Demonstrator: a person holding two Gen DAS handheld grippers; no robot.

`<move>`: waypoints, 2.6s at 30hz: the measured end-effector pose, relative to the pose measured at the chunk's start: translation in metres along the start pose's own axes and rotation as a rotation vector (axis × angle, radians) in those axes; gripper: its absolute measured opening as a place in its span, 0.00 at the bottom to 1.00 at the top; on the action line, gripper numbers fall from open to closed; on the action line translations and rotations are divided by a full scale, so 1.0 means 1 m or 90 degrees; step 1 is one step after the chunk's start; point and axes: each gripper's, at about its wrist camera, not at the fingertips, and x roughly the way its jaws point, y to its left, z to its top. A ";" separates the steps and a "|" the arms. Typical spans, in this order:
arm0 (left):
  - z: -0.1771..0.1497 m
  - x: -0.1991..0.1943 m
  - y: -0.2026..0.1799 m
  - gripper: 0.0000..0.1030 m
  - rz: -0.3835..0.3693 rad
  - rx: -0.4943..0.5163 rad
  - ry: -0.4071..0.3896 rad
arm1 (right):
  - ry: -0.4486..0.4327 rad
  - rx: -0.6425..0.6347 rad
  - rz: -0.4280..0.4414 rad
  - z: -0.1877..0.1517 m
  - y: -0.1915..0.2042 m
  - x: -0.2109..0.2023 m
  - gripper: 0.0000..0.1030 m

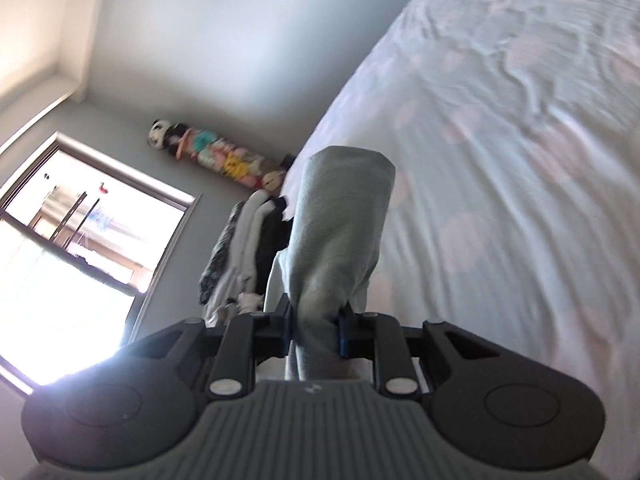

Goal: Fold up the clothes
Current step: 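Carry the folded sweatshirt with both tools toward the clothes stack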

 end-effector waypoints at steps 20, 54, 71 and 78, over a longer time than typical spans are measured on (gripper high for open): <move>-0.016 -0.234 0.004 0.21 0.251 -0.188 -0.405 | 0.391 -0.275 0.171 0.006 0.235 0.253 0.23; -0.034 -0.225 0.052 0.51 0.424 -0.307 -0.554 | 0.486 -0.623 0.104 -0.058 0.321 0.485 0.54; -0.028 -0.272 0.111 0.67 0.356 -0.289 -0.552 | 0.399 -0.336 0.096 -0.018 0.228 0.443 0.74; -0.014 -0.263 0.118 0.24 0.363 -0.252 -0.538 | 0.410 -0.331 0.129 -0.042 0.222 0.442 0.49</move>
